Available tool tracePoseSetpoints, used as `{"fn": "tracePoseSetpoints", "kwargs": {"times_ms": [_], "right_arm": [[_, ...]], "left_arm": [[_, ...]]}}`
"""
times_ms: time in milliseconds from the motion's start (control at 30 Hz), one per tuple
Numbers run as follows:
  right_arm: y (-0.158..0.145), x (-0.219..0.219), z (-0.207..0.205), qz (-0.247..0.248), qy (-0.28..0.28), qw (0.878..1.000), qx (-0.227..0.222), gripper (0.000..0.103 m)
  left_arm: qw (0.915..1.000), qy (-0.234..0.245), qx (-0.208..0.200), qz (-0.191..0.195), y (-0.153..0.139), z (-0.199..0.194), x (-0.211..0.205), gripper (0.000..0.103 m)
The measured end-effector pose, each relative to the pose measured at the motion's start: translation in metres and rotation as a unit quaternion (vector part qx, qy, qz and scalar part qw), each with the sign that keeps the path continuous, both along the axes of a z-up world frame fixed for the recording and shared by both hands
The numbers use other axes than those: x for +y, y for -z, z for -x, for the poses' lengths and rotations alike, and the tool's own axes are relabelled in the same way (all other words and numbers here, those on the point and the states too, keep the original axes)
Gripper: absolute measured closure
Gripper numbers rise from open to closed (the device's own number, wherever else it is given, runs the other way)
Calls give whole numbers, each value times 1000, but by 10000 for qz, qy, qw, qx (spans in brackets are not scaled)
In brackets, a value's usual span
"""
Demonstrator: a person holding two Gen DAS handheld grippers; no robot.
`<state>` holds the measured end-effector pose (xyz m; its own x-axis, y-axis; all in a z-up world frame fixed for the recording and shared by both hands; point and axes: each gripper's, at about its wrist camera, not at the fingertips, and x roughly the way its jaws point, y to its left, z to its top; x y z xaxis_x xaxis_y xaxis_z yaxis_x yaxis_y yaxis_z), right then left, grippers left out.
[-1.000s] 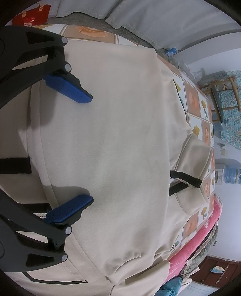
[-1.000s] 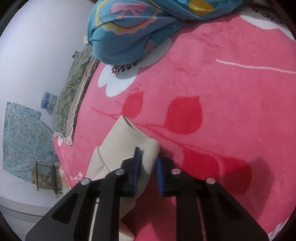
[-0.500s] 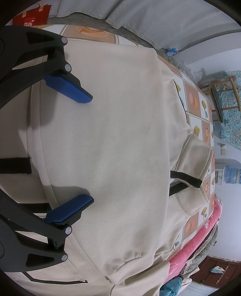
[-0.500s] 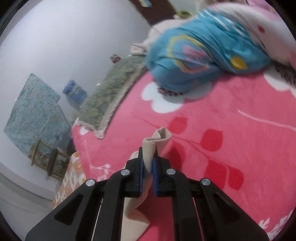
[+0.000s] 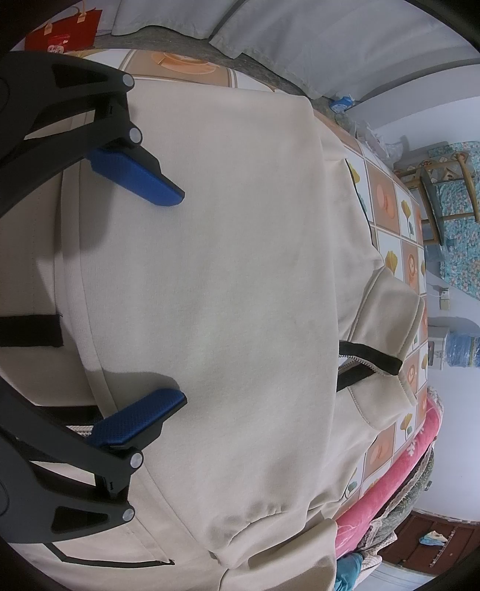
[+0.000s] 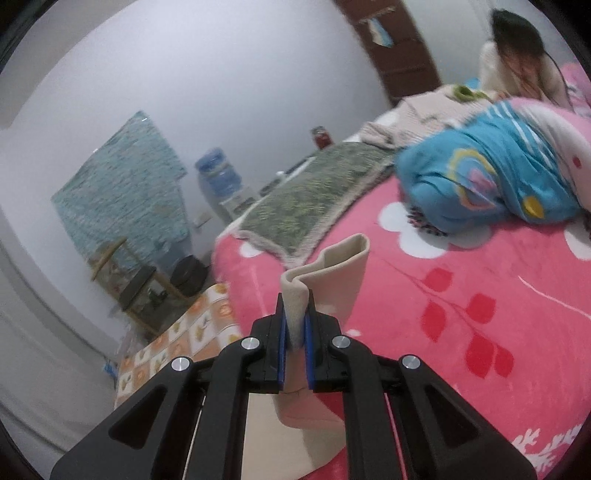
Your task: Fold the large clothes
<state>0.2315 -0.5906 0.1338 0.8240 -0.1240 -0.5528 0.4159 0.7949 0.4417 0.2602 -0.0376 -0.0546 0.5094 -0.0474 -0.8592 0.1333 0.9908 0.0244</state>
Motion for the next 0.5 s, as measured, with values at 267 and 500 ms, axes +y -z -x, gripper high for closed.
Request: {"fn": "tracePoseSetpoints", "kwargs": {"times_ms": [267, 500], "right_arm": [[-26, 66, -2, 510, -699, 9962, -97, 95], [-39, 112, -5, 617, -1253, 9900, -184, 95]], "left_arm": [[10000, -1, 1, 0, 0, 0, 0, 6], [10000, 5, 13, -4, 0, 0, 0, 6]]}}
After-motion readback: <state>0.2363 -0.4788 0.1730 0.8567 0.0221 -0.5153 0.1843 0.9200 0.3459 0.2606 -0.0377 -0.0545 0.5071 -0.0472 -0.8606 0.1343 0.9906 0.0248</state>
